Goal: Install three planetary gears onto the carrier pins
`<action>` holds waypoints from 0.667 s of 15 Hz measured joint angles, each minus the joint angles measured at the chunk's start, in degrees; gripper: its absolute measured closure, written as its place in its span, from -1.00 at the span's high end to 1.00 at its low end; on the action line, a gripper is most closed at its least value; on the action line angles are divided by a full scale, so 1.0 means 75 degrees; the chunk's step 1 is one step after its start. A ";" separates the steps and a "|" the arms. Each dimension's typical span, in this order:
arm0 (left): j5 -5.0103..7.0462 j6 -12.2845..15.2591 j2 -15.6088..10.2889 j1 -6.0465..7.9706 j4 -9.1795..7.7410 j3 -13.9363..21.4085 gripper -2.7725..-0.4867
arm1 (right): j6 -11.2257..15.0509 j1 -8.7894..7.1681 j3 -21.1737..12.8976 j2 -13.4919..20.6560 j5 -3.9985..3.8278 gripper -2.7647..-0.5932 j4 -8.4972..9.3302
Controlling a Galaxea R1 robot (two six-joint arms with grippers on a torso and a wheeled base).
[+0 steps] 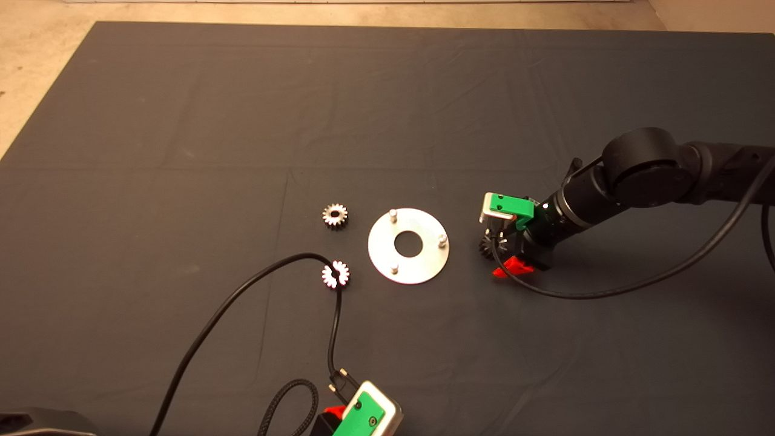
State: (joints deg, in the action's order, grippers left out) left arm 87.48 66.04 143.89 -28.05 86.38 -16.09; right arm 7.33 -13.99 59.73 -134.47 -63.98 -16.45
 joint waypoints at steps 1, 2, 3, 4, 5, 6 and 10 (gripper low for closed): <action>0.0003 0.0011 0.0007 0.0000 0.0000 0.0000 0.98 | -0.0034 0.0000 0.0010 0.0000 0.0011 0.34 0.0000; 0.0003 0.0015 0.0011 0.0000 0.0000 0.0000 0.98 | -0.0074 0.0000 0.0015 0.0000 0.0020 0.30 0.0000; 0.0003 0.0015 0.0011 0.0000 0.0000 0.0000 0.98 | -0.0180 0.0000 0.0033 -0.0002 0.0020 0.26 0.0000; 0.0003 0.0015 0.0015 0.0000 0.0000 0.0000 0.98 | -0.0184 0.0000 0.0044 -0.0002 0.0023 0.26 0.0000; 0.0003 0.0015 0.0018 0.0002 0.0000 0.0000 0.98 | -0.0195 0.0000 0.0050 -0.0002 0.0023 0.20 0.0000; 0.0005 0.0015 0.0036 0.0000 0.0000 0.0000 0.98 | -0.0195 0.0000 0.0059 -0.0002 0.0020 0.13 0.0000; 0.0005 0.0018 0.0077 0.0000 0.0000 0.0000 0.98 | -0.0198 -0.0003 0.0068 0.0000 0.0020 0.04 -0.0002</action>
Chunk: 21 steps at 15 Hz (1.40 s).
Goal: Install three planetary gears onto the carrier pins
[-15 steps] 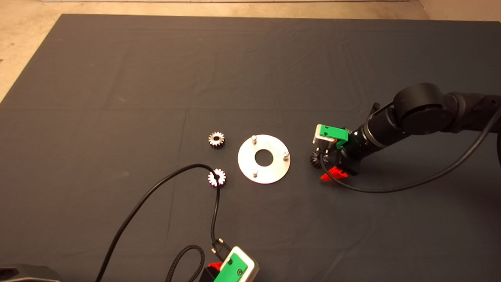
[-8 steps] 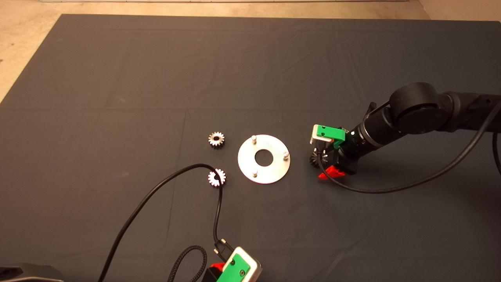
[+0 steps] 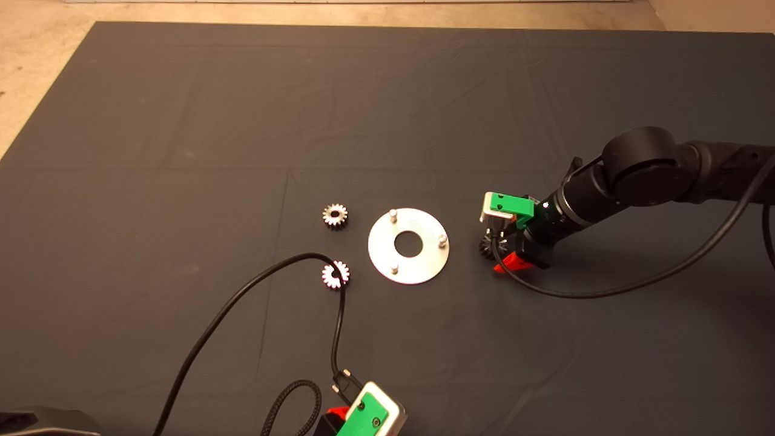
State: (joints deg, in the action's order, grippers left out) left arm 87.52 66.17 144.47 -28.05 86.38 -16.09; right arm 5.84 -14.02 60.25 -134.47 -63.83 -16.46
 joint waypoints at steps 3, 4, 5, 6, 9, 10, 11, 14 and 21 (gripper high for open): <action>0.0000 0.0000 0.0025 0.0000 0.0000 0.0000 0.98 | -0.0005 0.0003 0.0000 0.0000 0.0000 0.01 -0.0003; 0.0000 0.0000 0.0033 0.0000 0.0000 0.0000 0.98 | -0.0008 0.0000 0.0003 0.0000 0.0000 -0.04 -0.0001; 0.0003 0.0000 0.0062 0.0000 0.0000 0.0000 0.98 | -0.0015 0.0000 0.0005 0.0000 0.0000 -0.10 -0.0002; -0.0002 0.0000 0.0087 0.0000 0.0000 0.0000 0.98 | -0.0041 0.0000 0.0005 0.0000 0.0003 -0.13 -0.0003; -0.0002 0.0000 0.0088 0.0000 0.0000 0.0000 0.98 | -0.0183 0.0003 0.0005 0.0000 0.0003 -0.18 -0.0003; 0.0000 0.0001 0.0088 0.0003 0.0000 0.0000 0.98 | -0.0192 0.0003 0.0005 -0.0001 0.0005 -0.26 0.0000; 0.0000 0.0001 0.0088 0.0002 0.0000 0.0000 0.98 | -0.0202 0.0003 0.0005 0.0000 0.0003 -0.27 -0.0003; 0.0000 0.0002 0.0106 0.0003 0.0000 0.0000 0.98 | -0.0336 0.0007 0.0005 0.0000 0.0003 -0.27 -0.0002; 0.0003 0.0002 0.0150 0.0081 0.0000 0.0000 0.98 | -0.0577 0.0010 0.0005 -0.0016 0.0011 -0.27 -0.0007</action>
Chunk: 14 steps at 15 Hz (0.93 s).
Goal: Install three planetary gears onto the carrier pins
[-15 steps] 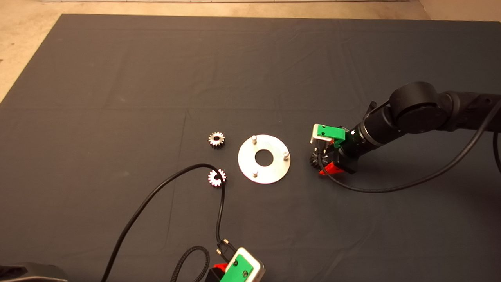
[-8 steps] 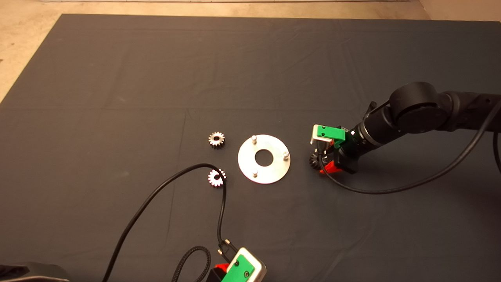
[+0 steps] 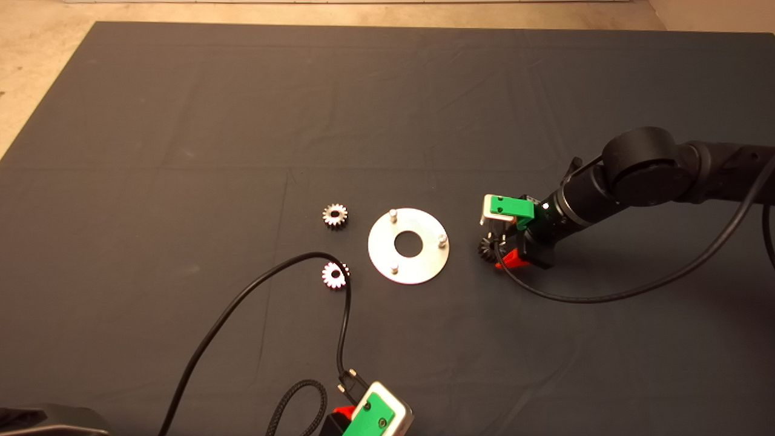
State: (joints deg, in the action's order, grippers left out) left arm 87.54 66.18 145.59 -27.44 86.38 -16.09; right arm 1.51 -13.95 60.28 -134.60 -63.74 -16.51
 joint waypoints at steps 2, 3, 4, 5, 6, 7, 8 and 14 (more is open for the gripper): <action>-0.0003 0.0065 0.0003 0.0008 0.0000 0.0000 0.98 | 0.0000 0.0015 -0.0007 0.0000 0.0109 -0.27 -0.0003; 0.0000 0.0083 0.0018 0.0028 -0.0002 0.0000 0.98 | -0.0002 0.0016 -0.0034 0.0000 0.0188 -0.27 -0.0003; 0.0000 0.0088 0.0037 0.0070 0.0003 0.0000 0.98 | 0.0000 0.0016 -0.0078 0.0000 0.0319 -0.27 -0.0018; -0.0005 0.0098 0.0052 0.0106 0.0000 0.0000 0.98 | 0.0000 0.0016 -0.0164 0.0000 0.0393 -0.27 -0.0055; -0.0003 0.0117 0.0059 0.0109 0.0003 0.0000 0.98 | -0.0003 0.0016 -0.0257 0.0000 0.0426 -0.27 -0.0096; -0.0004 0.0120 0.0065 0.0109 0.0000 0.0000 0.98 | -0.0002 0.0016 -0.0339 0.0000 0.0455 -0.27 -0.0146; -0.0003 0.0124 0.0062 0.0112 0.0001 0.0000 0.98 | 0.0000 0.0016 -0.0384 0.0000 0.0496 -0.27 -0.0180; -0.0005 0.0146 0.0090 0.0196 0.0000 0.0000 0.98 | -0.0003 0.0171 -0.0533 0.0023 0.0502 -0.27 -0.0276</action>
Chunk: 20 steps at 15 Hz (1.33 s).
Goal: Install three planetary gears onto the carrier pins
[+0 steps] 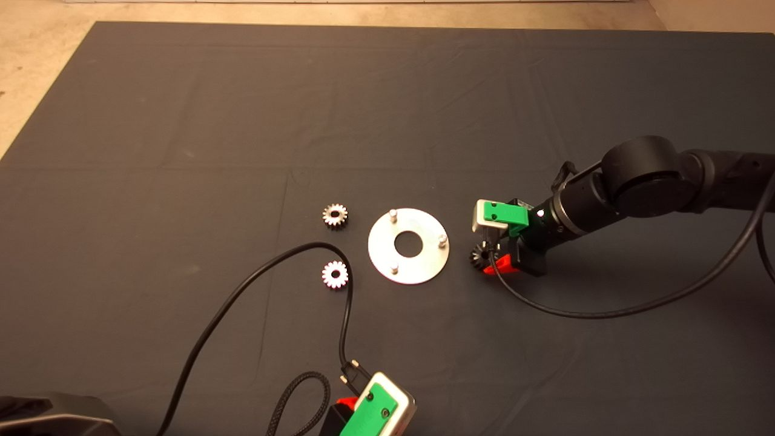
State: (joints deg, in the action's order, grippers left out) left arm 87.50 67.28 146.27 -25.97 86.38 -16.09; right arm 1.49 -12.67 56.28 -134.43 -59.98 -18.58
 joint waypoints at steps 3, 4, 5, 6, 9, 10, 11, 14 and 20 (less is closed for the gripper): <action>0.0002 0.0036 0.0004 0.0001 0.0002 0.0000 0.98 | 0.0003 0.0176 -0.0041 0.0000 0.0000 -0.34 -0.0099; 0.0002 0.0050 0.0009 0.0001 0.0000 0.0000 0.98 | 0.0003 0.0198 -0.0041 0.0000 -0.0006 -0.39 -0.0169; 0.0002 0.0059 0.0012 0.0002 0.0003 0.0000 0.98 | 0.0003 0.0231 -0.0041 0.0000 -0.0003 -0.39 -0.0198; 0.0002 0.0081 0.0009 0.0001 0.0000 0.0000 0.98 | 0.0003 0.0277 -0.0041 0.0000 -0.0010 -0.39 -0.0216; 0.0002 0.0111 0.0009 0.0002 0.0003 0.0000 0.98 | 0.0000 0.0437 -0.0041 0.0007 -0.0003 -0.43 -0.0257; 0.0002 0.0114 0.0009 0.0002 0.0002 0.0000 0.98 | 0.0000 0.0440 -0.0041 0.0007 0.0000 -0.43 -0.0286; 0.0002 0.0114 0.0009 0.0002 0.0003 0.0000 0.98 | 0.0000 0.0440 -0.0049 0.0007 0.0001 -0.43 -0.0307; 0.0002 0.0120 0.0009 0.0023 0.0000 0.0000 0.98 | 0.0000 0.0444 -0.0055 0.0007 0.0000 -0.46 -0.0323; 0.0002 0.0128 0.0009 0.0087 0.0000 0.0000 0.98 | 0.0000 0.0440 -0.0055 0.0003 0.0000 -0.54 -0.0333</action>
State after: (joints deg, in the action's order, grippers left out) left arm 87.52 68.24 146.34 -25.32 86.38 -16.09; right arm 1.49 -9.36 55.87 -134.40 -59.98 -21.08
